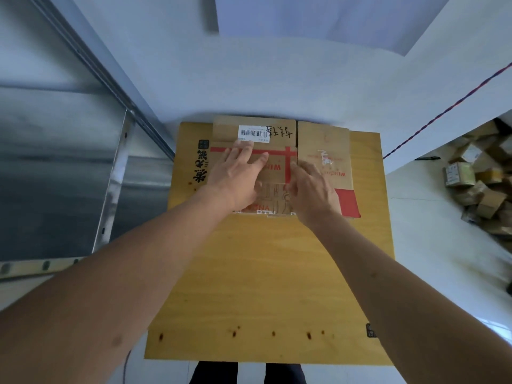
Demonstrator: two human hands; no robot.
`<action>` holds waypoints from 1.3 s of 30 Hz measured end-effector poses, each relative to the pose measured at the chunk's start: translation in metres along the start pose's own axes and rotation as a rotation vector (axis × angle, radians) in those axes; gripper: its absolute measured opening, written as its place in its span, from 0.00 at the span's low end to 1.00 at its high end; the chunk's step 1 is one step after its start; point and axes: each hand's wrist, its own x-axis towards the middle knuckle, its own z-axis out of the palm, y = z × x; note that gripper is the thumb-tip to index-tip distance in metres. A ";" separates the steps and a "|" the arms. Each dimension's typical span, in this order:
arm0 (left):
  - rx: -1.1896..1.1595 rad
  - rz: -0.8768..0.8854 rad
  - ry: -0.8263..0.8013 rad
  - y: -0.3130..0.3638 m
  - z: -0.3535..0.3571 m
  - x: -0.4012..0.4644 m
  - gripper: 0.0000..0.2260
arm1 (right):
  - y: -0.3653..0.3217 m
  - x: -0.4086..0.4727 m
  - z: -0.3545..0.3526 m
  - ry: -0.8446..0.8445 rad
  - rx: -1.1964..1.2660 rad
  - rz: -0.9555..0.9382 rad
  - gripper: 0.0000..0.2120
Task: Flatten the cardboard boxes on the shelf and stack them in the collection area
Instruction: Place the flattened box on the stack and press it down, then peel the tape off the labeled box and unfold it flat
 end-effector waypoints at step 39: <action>0.006 -0.228 0.634 0.079 -0.238 -0.545 0.23 | -0.229 -0.421 -0.259 0.329 -0.155 -0.600 0.28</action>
